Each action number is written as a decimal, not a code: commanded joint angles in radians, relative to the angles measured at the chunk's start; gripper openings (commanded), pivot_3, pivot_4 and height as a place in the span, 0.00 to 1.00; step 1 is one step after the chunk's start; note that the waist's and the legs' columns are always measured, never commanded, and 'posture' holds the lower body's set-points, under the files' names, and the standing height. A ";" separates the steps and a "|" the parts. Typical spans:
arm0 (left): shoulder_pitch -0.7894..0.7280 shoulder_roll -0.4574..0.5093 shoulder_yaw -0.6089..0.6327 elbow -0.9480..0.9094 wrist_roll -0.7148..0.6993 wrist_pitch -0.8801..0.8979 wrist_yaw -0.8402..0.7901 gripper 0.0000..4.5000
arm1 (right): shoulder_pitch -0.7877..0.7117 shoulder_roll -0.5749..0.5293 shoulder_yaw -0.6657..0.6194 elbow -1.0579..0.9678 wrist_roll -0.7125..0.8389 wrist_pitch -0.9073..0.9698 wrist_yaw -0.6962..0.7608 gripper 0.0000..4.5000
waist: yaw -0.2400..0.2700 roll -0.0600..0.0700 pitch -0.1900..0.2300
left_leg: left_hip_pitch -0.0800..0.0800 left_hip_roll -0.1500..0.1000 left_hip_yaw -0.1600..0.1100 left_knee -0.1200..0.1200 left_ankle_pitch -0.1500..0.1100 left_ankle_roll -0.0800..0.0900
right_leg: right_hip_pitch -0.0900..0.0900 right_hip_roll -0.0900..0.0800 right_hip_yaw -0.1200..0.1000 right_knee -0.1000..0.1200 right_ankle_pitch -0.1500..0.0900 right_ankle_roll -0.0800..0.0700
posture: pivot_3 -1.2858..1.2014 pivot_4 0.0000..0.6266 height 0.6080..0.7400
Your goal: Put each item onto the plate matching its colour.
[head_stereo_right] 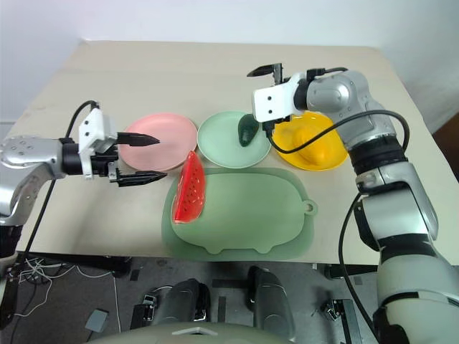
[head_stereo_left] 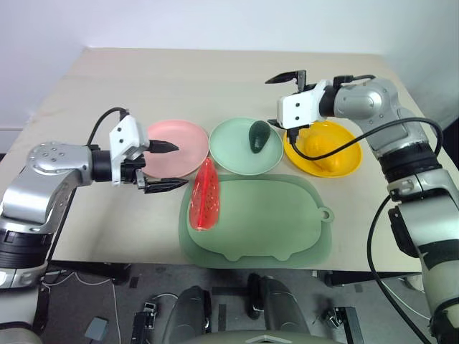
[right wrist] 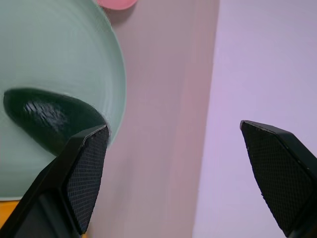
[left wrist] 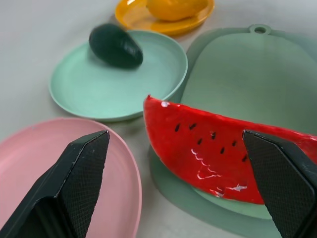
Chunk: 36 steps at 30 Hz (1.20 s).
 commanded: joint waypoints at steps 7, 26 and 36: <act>-0.219 -0.199 0.061 -0.234 -0.140 0.769 0.408 1.00 | 0.104 -0.036 -0.082 -0.205 0.053 0.155 0.006 0.99 | 0.000 0.000 0.000 | -0.001 0.000 -0.002 0.001 0.000 0.000 | 0.000 0.000 0.000 0.001 0.000 0.001 | 0.52 0.24 1.00; -0.354 -0.137 0.066 -0.177 -0.516 1.052 0.778 1.00 | 0.135 0.027 -0.057 -0.205 0.034 0.186 -0.063 0.99 | 0.001 -0.001 0.000 | 0.002 -0.001 -0.003 0.000 0.002 -0.003 | 0.001 -0.001 0.004 0.001 0.000 0.001 | 0.52 0.24 1.00; -0.375 -0.190 0.029 -0.087 -0.823 1.052 1.118 1.00 | 0.164 0.044 -0.062 -0.263 0.036 0.221 -0.081 0.99 | -0.002 -0.001 0.000 | 0.003 -0.001 -0.003 0.000 0.002 -0.003 | 0.001 -0.001 0.004 0.001 0.000 0.000 | 0.52 0.24 1.00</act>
